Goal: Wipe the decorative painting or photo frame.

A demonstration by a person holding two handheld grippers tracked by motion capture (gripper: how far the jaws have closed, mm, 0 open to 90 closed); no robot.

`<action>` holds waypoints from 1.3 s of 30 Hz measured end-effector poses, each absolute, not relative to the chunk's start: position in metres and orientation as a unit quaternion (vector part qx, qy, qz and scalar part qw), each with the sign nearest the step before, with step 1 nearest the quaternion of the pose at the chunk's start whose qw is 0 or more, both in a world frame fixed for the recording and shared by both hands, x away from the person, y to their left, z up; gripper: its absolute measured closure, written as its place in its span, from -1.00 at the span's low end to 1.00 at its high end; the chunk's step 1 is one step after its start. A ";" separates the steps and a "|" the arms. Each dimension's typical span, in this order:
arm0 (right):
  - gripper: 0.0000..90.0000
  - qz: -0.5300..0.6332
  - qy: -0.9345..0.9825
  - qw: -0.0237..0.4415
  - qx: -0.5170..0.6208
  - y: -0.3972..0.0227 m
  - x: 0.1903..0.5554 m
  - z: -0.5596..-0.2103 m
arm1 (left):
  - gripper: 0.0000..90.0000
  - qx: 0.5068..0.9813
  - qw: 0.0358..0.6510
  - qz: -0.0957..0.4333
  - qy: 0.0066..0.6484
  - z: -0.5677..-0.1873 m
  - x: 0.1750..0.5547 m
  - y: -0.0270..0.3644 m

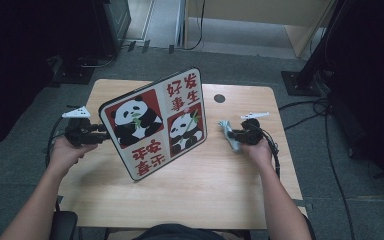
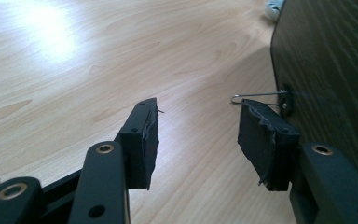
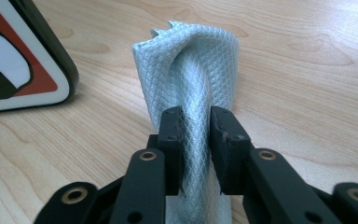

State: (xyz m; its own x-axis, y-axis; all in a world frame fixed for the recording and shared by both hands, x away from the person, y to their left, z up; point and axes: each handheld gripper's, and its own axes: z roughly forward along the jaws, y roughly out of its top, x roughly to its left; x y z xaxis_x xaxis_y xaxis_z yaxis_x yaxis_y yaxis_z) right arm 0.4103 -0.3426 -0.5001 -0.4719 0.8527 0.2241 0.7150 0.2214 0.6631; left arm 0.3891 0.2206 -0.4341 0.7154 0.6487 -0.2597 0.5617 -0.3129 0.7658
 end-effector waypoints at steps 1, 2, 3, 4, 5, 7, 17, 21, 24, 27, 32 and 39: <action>0.56 0.369 0.771 0.086 0.513 -0.344 0.411 -0.499 | 0.06 0.807 0.452 0.046 0.378 -0.435 0.391 0.222; 0.51 0.369 0.769 0.084 0.515 -0.344 0.410 -0.498 | 0.06 0.808 0.448 0.043 0.380 -0.437 0.391 0.222; 0.51 0.369 0.769 0.084 0.515 -0.344 0.410 -0.498 | 0.06 0.808 0.448 0.043 0.380 -0.437 0.391 0.222; 0.40 0.377 0.768 0.083 0.512 -0.345 0.409 -0.495 | 0.06 0.810 0.443 0.042 0.381 -0.438 0.391 0.223; 0.40 0.377 0.768 0.083 0.512 -0.345 0.409 -0.495 | 0.06 0.810 0.443 0.042 0.381 -0.438 0.391 0.223; 0.35 0.383 0.766 0.081 0.509 -0.345 0.407 -0.492 | 0.06 0.811 0.441 0.043 0.381 -0.441 0.390 0.222; 0.34 0.395 0.762 0.092 0.505 -0.346 0.401 -0.481 | 0.04 0.820 0.423 0.050 0.381 -0.445 0.390 0.222; 0.34 0.404 0.753 0.105 0.508 -0.355 0.395 -0.478 | 0.03 0.821 0.423 0.054 0.381 -0.446 0.392 0.223; 0.34 0.405 0.749 0.109 0.512 -0.359 0.393 -0.478 | 0.02 0.819 0.421 0.057 0.386 -0.449 0.394 0.224; 0.35 0.410 0.742 0.117 0.517 -0.366 0.388 -0.478 | 0.01 0.820 0.417 0.056 0.388 -0.453 0.396 0.225; 0.34 0.413 0.733 0.135 0.522 -0.378 0.380 -0.478 | -0.02 0.814 0.418 0.063 0.399 -0.460 0.403 0.227; 0.31 0.408 0.728 0.147 0.531 -0.387 0.373 -0.482 | -0.04 0.818 0.398 0.065 0.411 -0.465 0.406 0.235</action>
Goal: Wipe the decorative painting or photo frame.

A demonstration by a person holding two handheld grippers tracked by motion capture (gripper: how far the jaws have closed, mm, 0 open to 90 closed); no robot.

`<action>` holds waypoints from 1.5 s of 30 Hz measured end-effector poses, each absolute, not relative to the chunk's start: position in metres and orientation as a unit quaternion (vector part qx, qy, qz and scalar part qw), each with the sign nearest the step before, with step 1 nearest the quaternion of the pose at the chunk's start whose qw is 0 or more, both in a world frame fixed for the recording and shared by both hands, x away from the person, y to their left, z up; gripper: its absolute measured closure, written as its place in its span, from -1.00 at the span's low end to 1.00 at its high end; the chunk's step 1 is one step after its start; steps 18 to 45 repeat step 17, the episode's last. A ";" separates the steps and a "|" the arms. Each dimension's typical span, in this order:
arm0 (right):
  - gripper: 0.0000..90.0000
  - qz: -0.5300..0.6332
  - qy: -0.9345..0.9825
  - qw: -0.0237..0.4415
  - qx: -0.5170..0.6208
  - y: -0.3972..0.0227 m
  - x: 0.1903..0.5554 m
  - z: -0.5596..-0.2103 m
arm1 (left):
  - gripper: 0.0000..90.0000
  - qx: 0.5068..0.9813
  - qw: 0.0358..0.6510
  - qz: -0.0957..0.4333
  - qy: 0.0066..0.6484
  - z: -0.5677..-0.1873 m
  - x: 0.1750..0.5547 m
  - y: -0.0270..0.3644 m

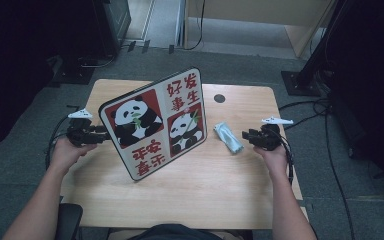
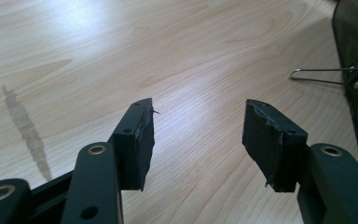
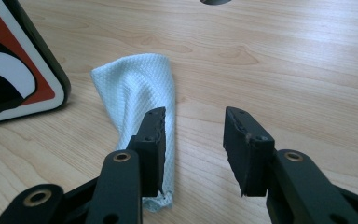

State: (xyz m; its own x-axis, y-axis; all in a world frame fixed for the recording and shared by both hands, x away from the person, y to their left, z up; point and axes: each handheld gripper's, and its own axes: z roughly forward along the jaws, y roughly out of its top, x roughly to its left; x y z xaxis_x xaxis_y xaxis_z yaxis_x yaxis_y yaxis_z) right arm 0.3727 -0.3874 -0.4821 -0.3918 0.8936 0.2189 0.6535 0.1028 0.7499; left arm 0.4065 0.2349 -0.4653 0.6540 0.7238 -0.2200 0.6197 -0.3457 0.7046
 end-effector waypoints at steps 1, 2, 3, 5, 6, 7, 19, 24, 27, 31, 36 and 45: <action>0.31 0.408 0.728 0.147 0.531 -0.387 0.373 -0.482 | -0.04 0.818 0.398 0.065 0.411 -0.465 0.406 0.235; 0.31 0.406 0.728 0.149 0.532 -0.388 0.372 -0.482 | -0.04 0.817 0.397 0.064 0.413 -0.466 0.407 0.237; 0.30 0.406 0.727 0.154 0.532 -0.390 0.370 -0.483 | -0.04 0.815 0.398 0.063 0.417 -0.468 0.407 0.240; 0.30 0.405 0.728 0.156 0.531 -0.391 0.370 -0.483 | -0.04 0.815 0.396 0.064 0.419 -0.469 0.408 0.242; 0.28 0.401 0.729 0.159 0.532 -0.393 0.369 -0.483 | -0.05 0.813 0.396 0.064 0.421 -0.469 0.408 0.243; 0.27 0.399 0.730 0.160 0.531 -0.393 0.369 -0.484 | -0.05 0.810 0.395 0.064 0.429 -0.471 0.409 0.245; 0.21 0.400 0.727 0.175 0.530 -0.398 0.375 -0.488 | -0.10 0.810 0.392 0.066 0.432 -0.472 0.410 0.245; 0.21 0.400 0.727 0.175 0.530 -0.398 0.375 -0.488 | -0.10 0.810 0.392 0.066 0.432 -0.472 0.410 0.245; 0.21 0.400 0.727 0.175 0.530 -0.398 0.375 -0.488 | -0.10 0.810 0.392 0.066 0.432 -0.472 0.410 0.245; 0.21 0.400 0.727 0.175 0.530 -0.398 0.375 -0.488 | -0.10 0.810 0.392 0.066 0.432 -0.472 0.410 0.245; 0.21 0.400 0.727 0.175 0.530 -0.398 0.375 -0.488 | -0.10 0.810 0.392 0.066 0.432 -0.472 0.410 0.245; 0.21 0.400 0.727 0.175 0.530 -0.398 0.375 -0.488 | -0.10 0.810 0.392 0.066 0.432 -0.472 0.410 0.245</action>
